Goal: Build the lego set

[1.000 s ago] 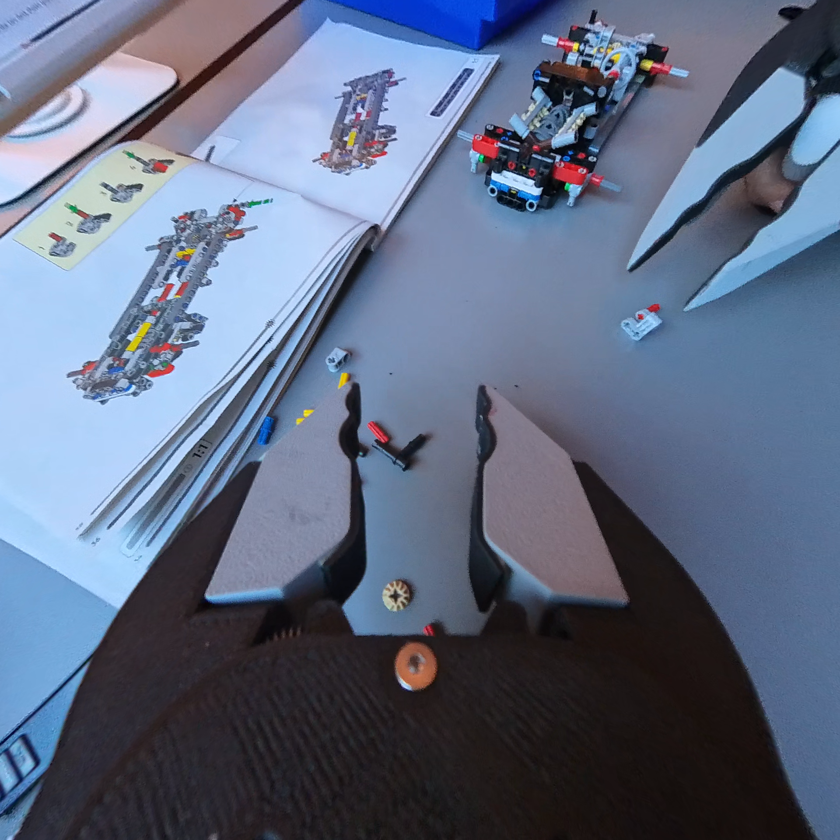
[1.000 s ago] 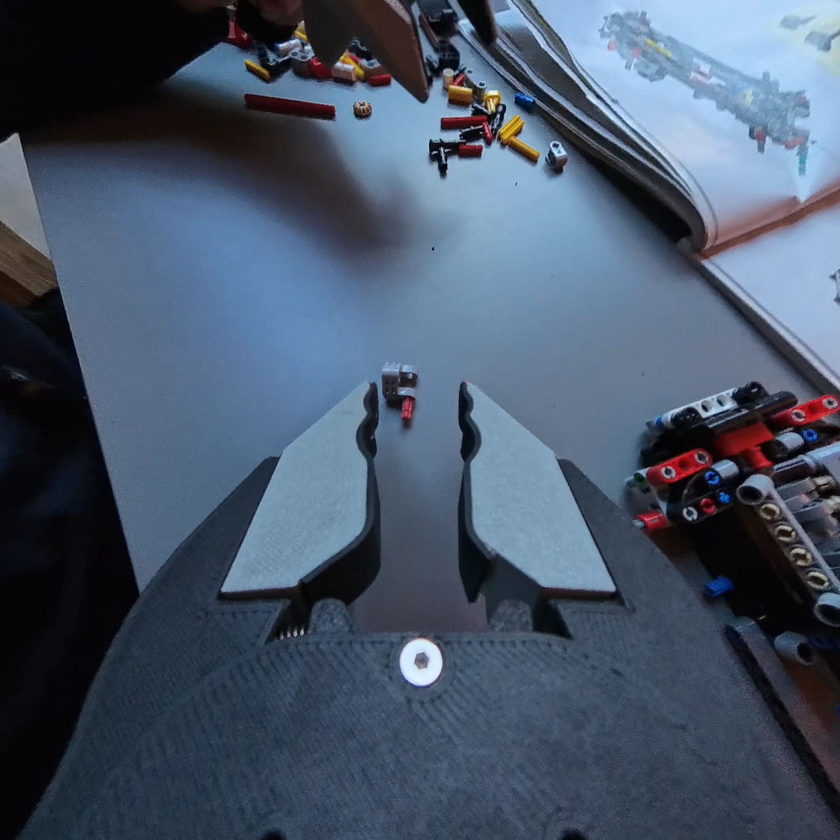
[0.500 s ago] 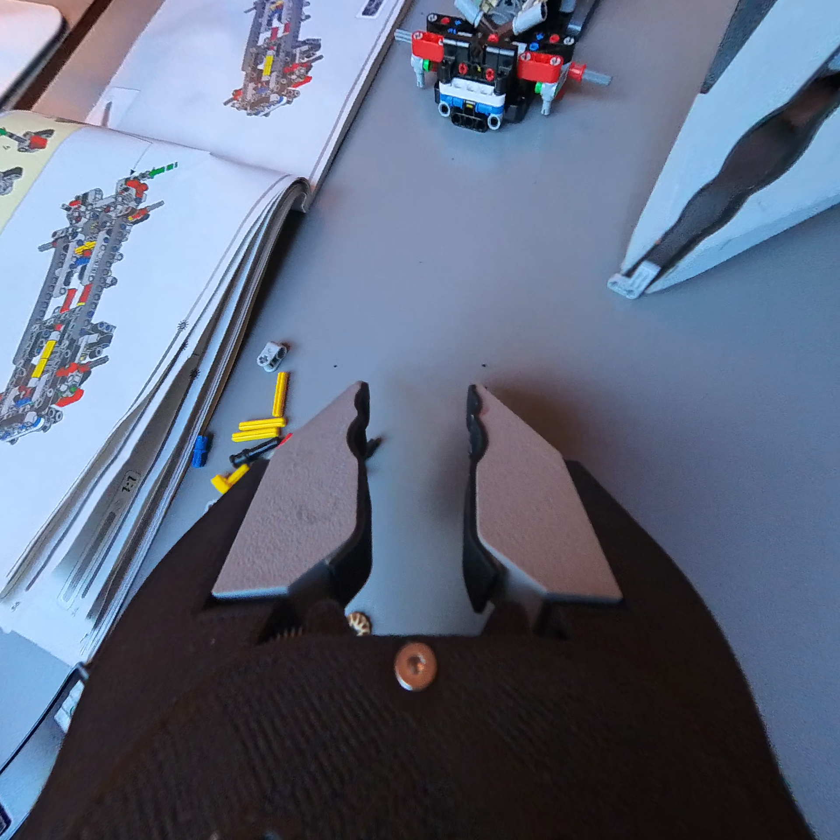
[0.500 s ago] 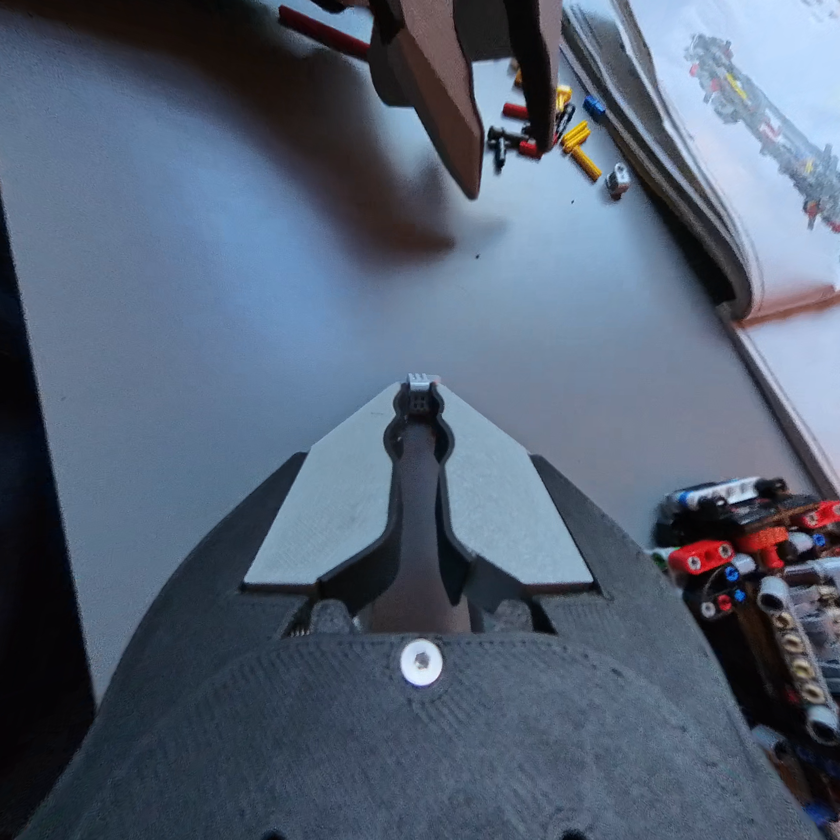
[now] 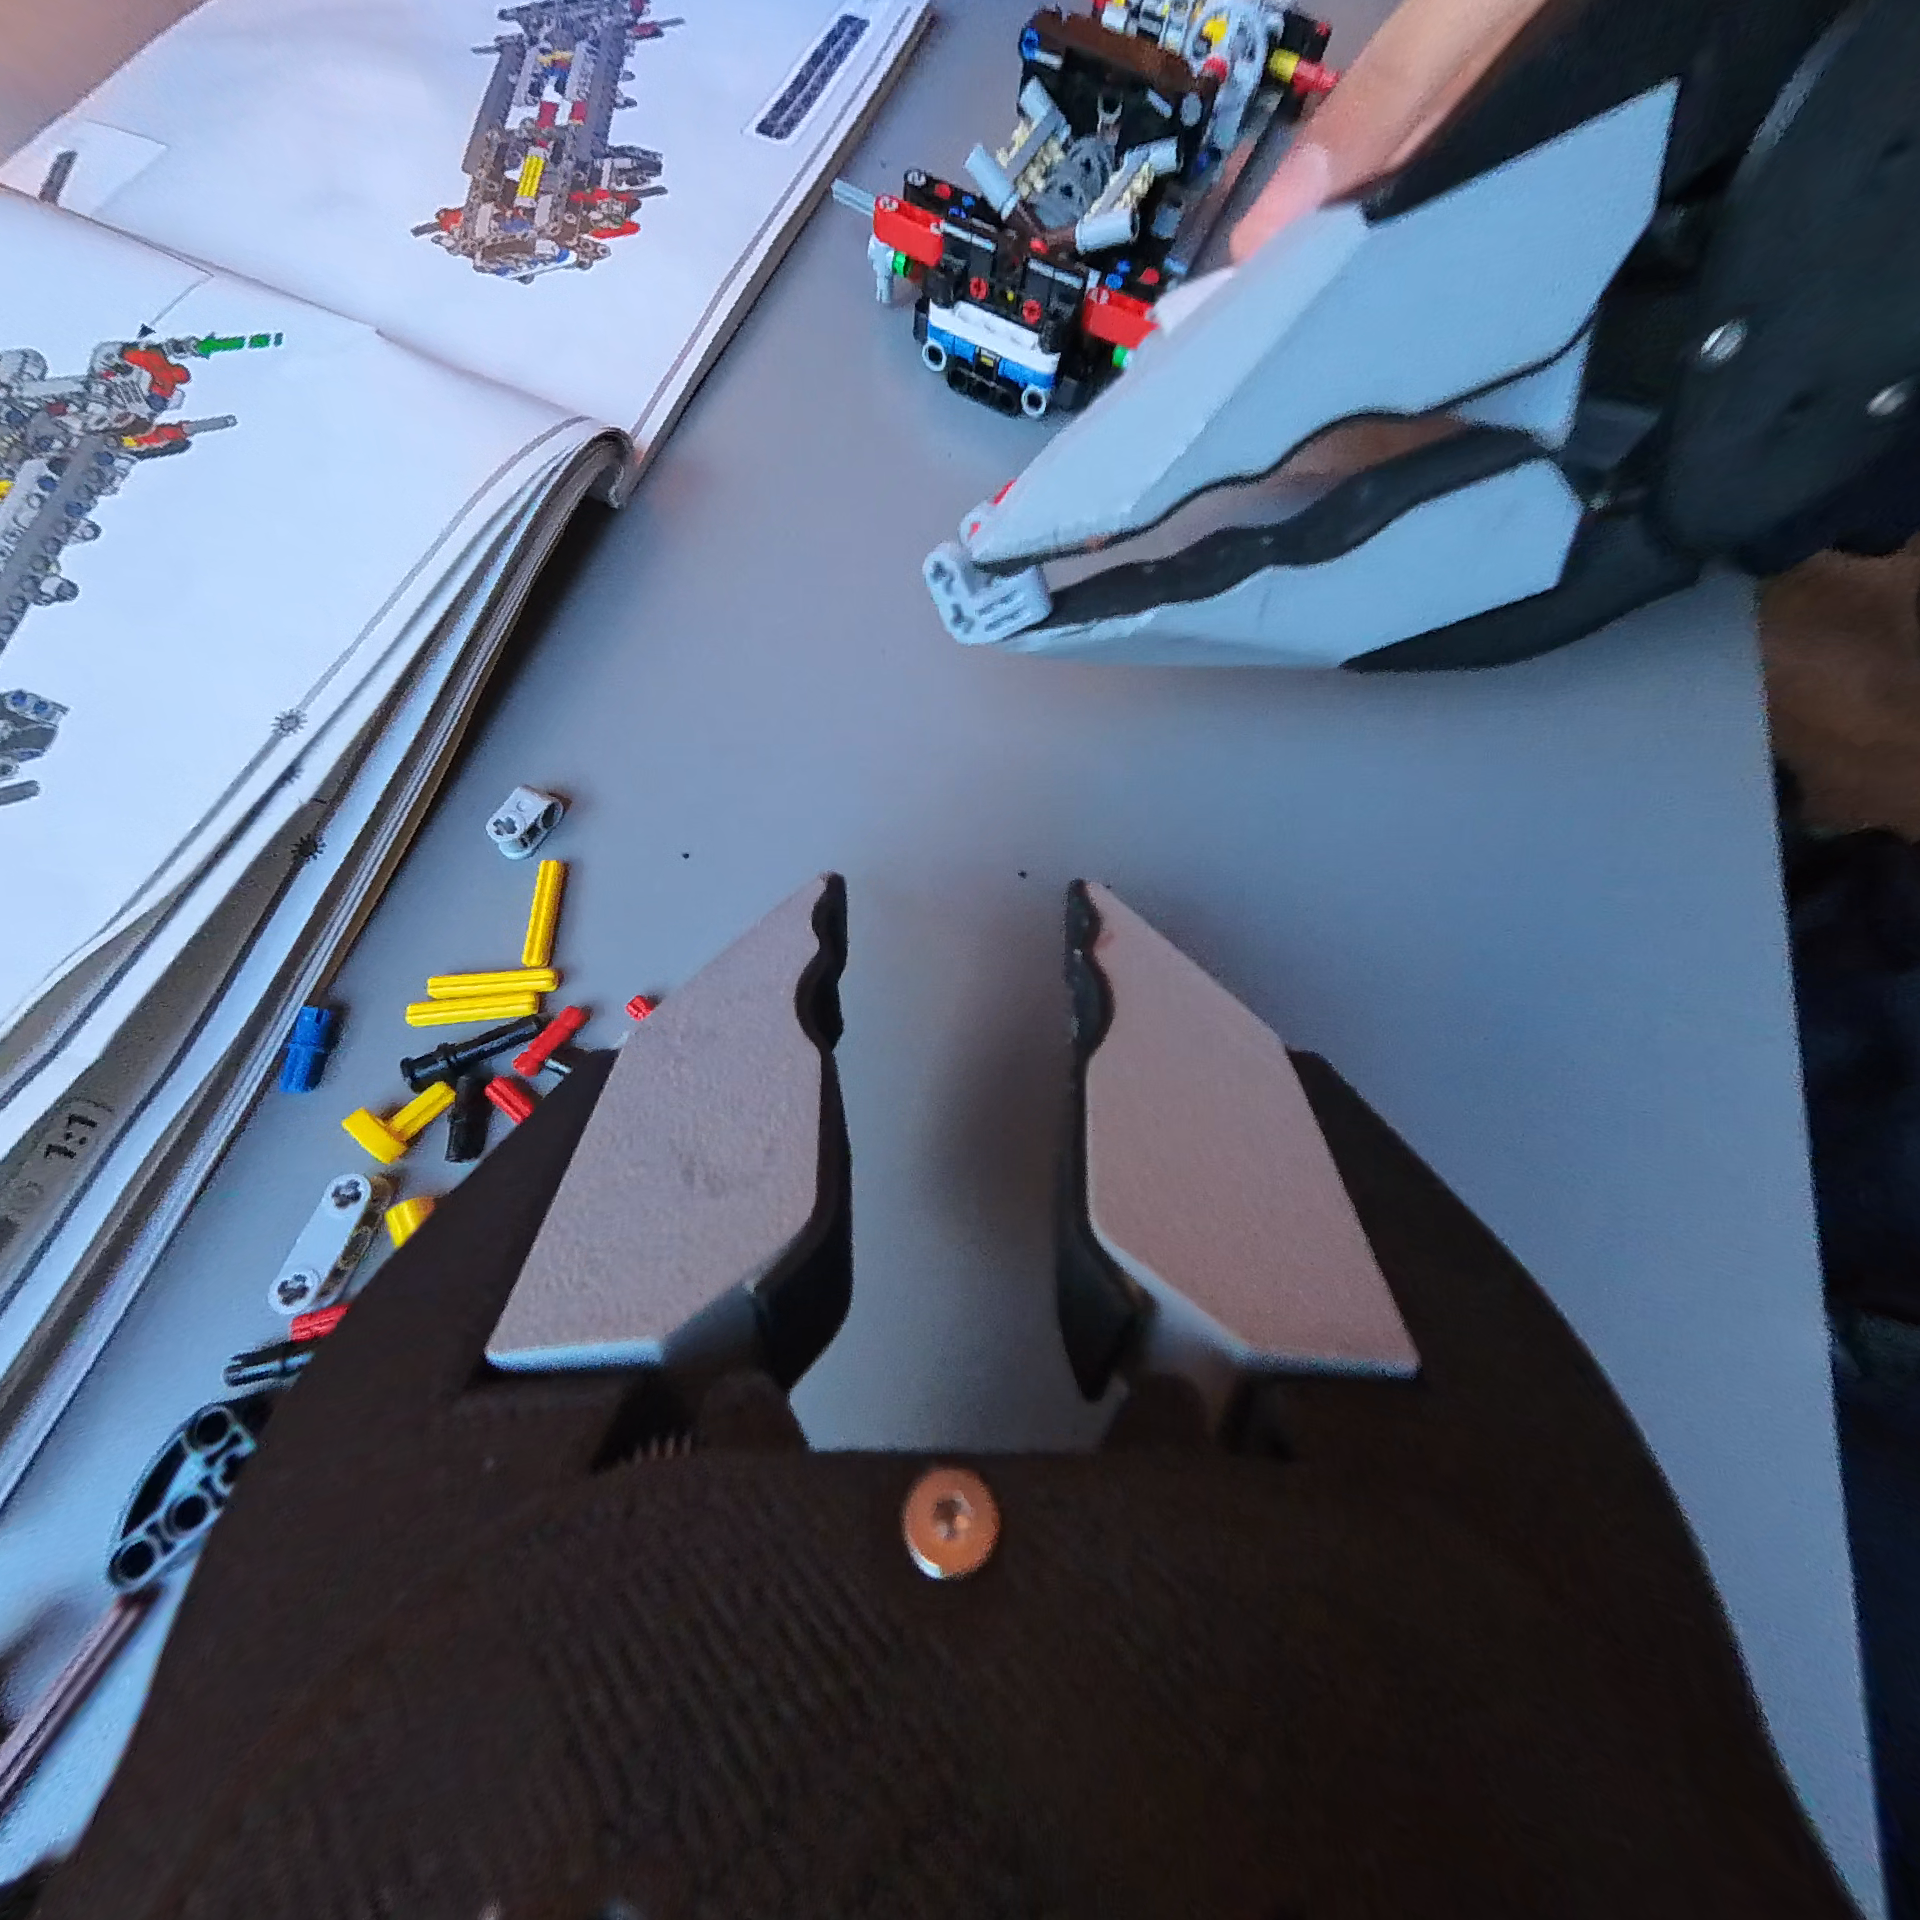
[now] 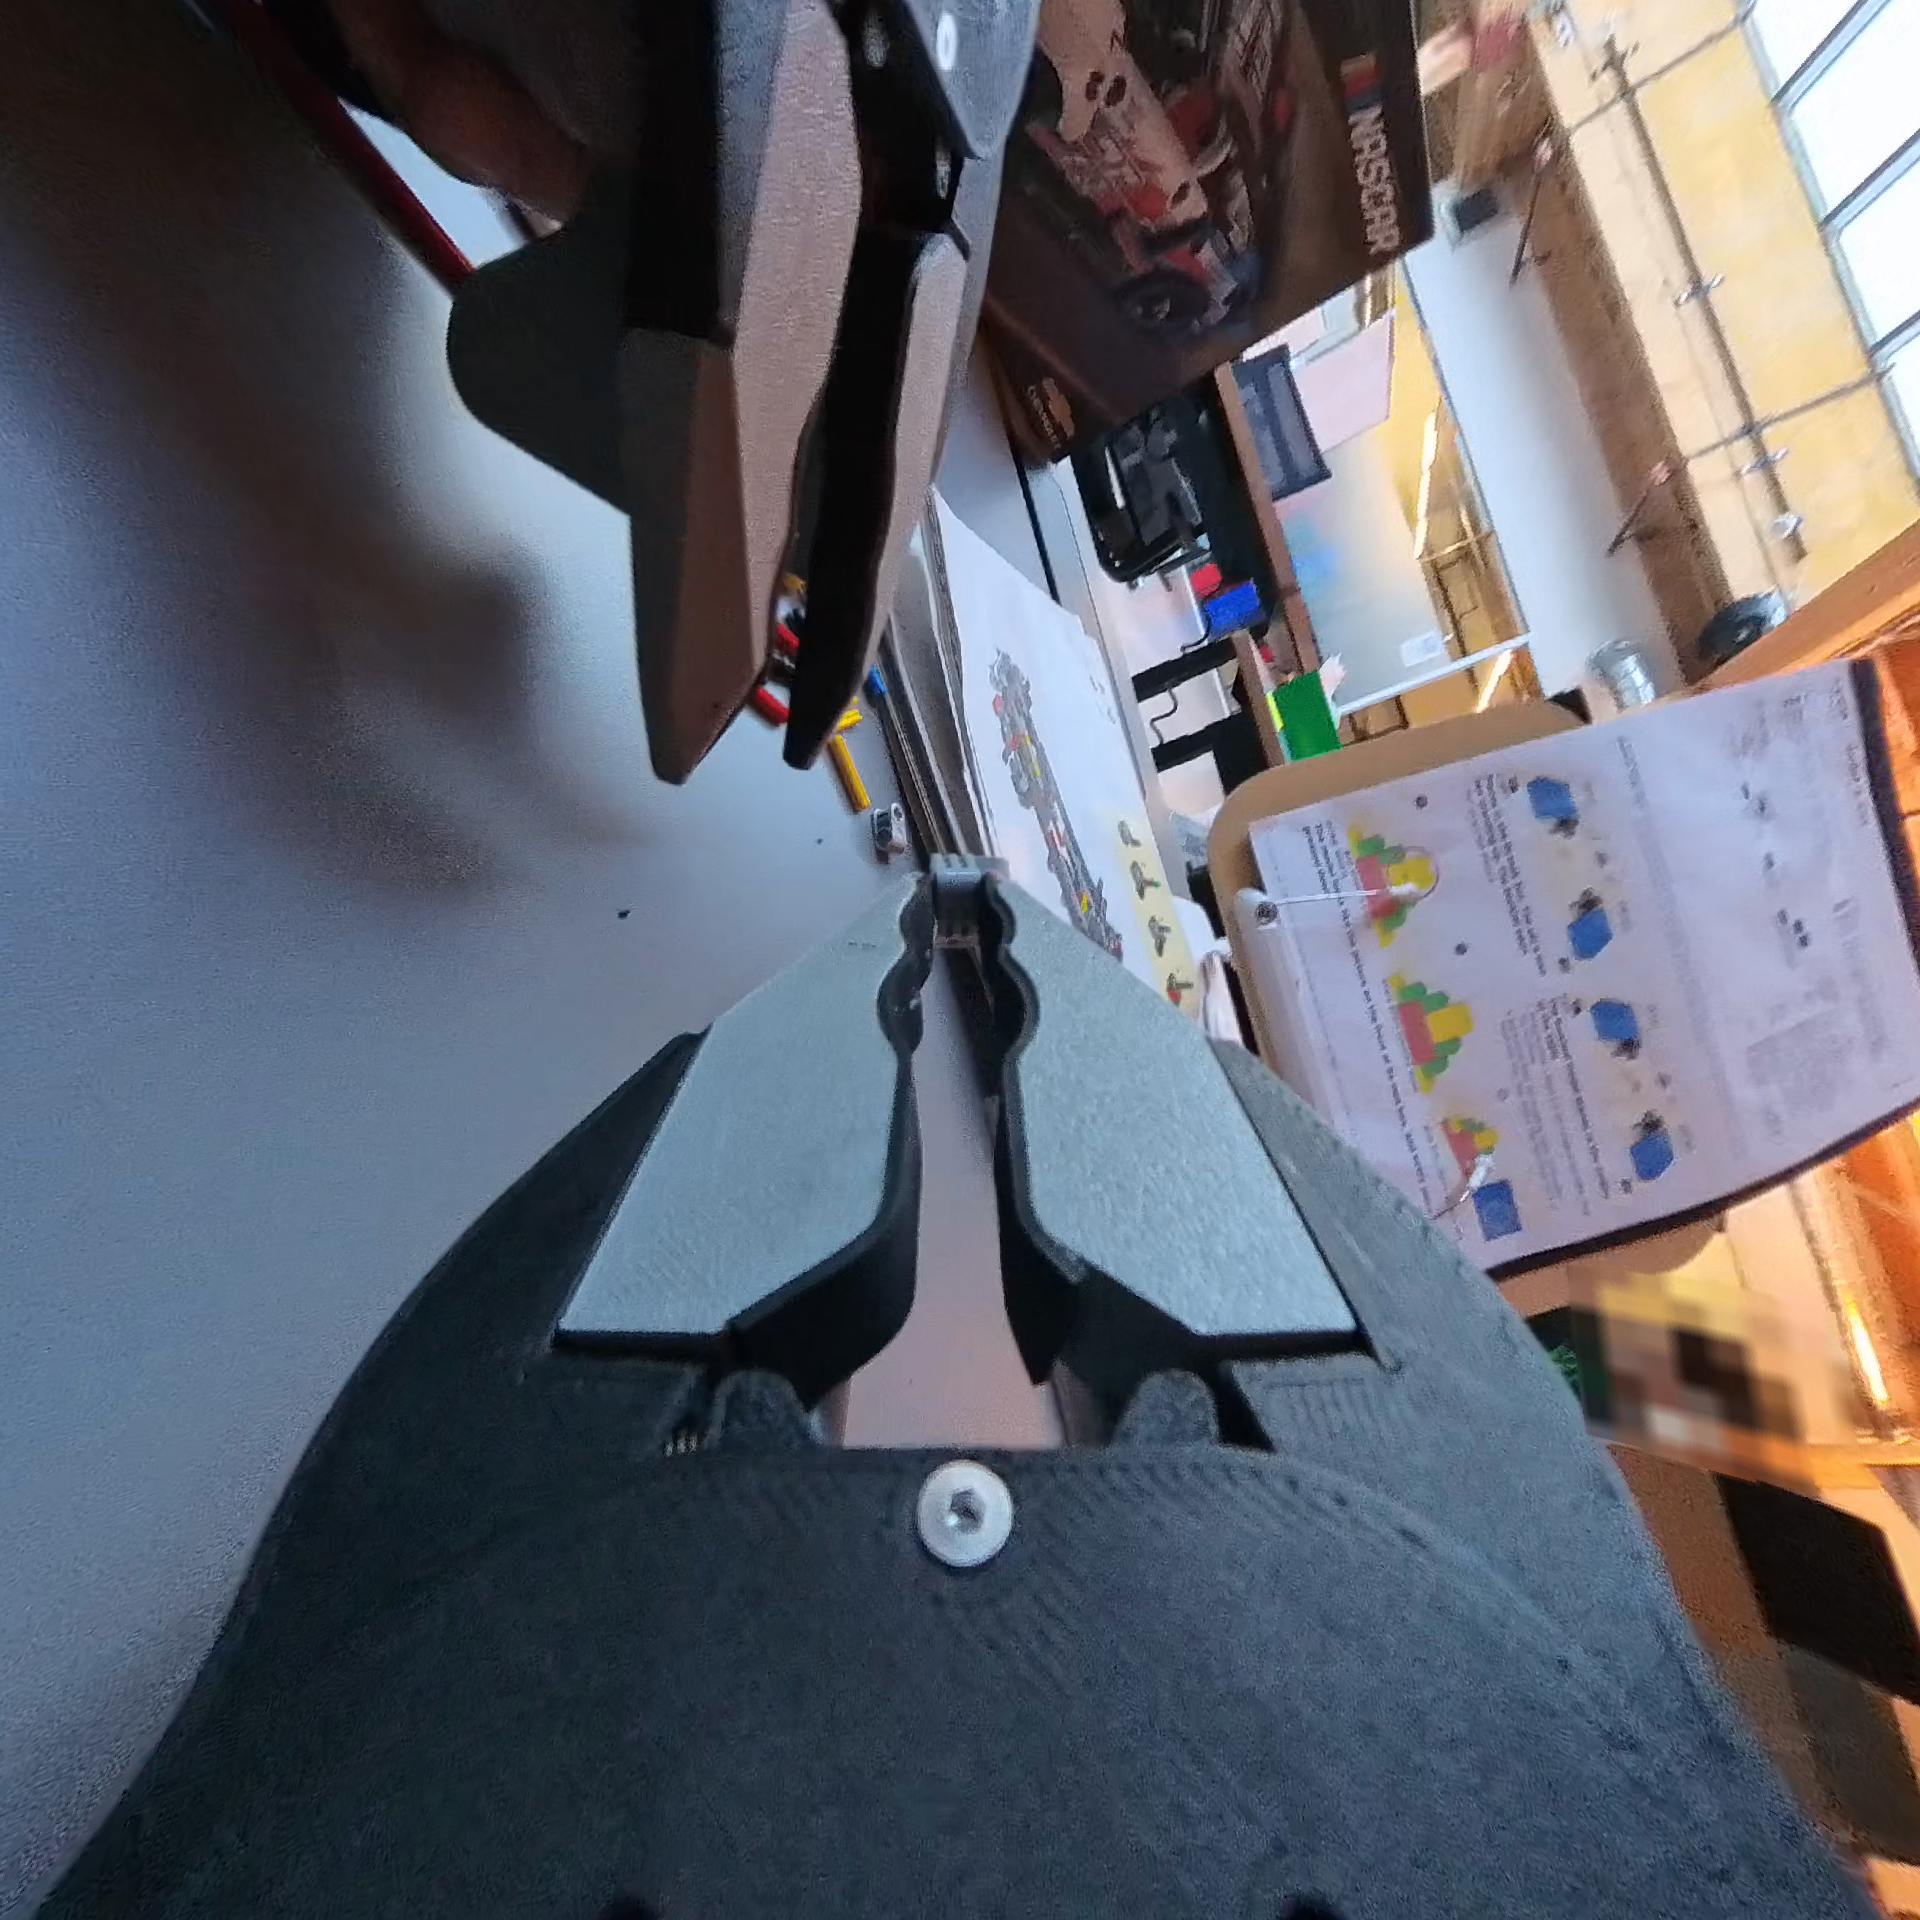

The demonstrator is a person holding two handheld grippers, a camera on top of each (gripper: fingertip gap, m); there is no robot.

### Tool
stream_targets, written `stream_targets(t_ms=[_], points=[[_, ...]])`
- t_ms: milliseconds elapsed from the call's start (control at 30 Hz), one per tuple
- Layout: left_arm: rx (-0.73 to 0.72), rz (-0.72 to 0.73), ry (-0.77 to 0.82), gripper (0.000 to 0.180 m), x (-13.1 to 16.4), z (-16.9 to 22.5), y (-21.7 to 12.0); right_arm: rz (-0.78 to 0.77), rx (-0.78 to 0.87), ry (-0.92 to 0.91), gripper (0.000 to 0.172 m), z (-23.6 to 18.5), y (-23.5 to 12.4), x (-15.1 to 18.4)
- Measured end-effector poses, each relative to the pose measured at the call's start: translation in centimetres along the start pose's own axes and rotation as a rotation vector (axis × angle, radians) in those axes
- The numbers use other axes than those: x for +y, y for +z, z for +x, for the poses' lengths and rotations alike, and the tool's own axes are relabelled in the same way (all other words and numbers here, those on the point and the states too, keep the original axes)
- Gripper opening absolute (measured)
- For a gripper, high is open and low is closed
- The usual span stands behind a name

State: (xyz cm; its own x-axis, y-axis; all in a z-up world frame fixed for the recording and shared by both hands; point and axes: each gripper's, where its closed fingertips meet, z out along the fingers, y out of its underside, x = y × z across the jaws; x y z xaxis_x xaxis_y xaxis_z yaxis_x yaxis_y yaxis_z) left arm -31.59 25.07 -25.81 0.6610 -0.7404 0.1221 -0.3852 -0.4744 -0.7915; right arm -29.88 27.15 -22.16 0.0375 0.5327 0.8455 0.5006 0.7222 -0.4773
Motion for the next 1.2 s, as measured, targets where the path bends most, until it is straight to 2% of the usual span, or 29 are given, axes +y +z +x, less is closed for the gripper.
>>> stream_targets(t_ms=[333,533,667,867,900,933,1200], points=[[0.116,0.119,-0.115,0.048,-1.8,0.6,-0.5,0.071,-0.020,-0.024,0.005,-0.6,-0.2,-1.1],[0.242,0.188,-0.149,0.043,-3.2,2.6,-0.9,0.122,-0.084,0.014,0.006,-1.6,-0.3,-1.9],[0.230,0.164,-0.141,0.033,-2.8,2.6,-0.7,0.131,-0.124,0.030,0.005,-2.2,-0.2,-2.0],[0.208,0.131,-0.145,0.029,-2.3,2.3,-0.4,0.112,-0.147,0.013,0.005,-2.9,0.1,-1.8],[0.192,0.130,-0.143,0.024,-2.2,2.1,-0.4,0.108,-0.149,0.011,0.005,-3.0,0.1,-1.7],[0.153,0.123,-0.136,0.012,-2.0,1.6,-0.4,0.110,-0.154,0.009,0.005,-3.1,0.1,-1.7],[0.086,0.079,-0.081,0.010,-1.6,1.4,-0.2,0.085,-0.168,-0.016,0.006,-3.7,0.5,-1.4]])
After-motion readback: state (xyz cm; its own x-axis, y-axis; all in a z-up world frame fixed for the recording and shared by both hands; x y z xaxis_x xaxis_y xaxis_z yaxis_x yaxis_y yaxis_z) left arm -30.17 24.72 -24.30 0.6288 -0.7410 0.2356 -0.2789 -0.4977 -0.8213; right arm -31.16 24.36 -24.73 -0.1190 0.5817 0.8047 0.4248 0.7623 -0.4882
